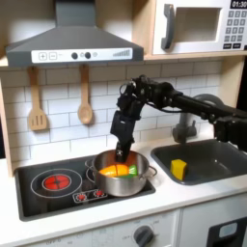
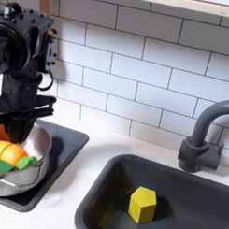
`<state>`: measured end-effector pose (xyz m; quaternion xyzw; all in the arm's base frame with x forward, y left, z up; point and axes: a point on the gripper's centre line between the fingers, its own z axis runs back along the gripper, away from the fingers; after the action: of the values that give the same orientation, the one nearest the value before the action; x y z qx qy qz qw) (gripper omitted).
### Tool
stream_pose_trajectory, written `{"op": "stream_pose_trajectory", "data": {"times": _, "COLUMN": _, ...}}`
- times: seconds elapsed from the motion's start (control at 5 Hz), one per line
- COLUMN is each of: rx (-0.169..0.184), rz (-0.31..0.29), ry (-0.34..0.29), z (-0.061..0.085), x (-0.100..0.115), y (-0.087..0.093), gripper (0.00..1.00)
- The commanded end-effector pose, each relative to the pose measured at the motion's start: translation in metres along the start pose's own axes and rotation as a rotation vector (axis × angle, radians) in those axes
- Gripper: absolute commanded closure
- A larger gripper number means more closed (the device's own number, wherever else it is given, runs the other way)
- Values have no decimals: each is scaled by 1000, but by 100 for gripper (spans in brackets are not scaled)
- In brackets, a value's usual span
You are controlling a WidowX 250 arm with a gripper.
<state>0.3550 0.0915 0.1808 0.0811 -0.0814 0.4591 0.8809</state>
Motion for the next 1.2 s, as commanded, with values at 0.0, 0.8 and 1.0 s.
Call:
{"op": "stream_pose_trajectory", "data": {"times": 0.0, "rx": 20, "rz": -48, "ry": 33, "z": -10, "x": -5, "y": 7, "gripper": 0}}
{"op": "stream_pose_trajectory", "data": {"times": 0.8, "rx": 32, "rz": -106, "ry": 40, "z": -30, "x": -5, "y": 12, "gripper": 0}}
{"op": "stream_pose_trajectory", "data": {"times": 1.0, "rx": 39, "rz": -127, "ry": 37, "z": -32, "x": -9, "y": 10, "gripper": 100}}
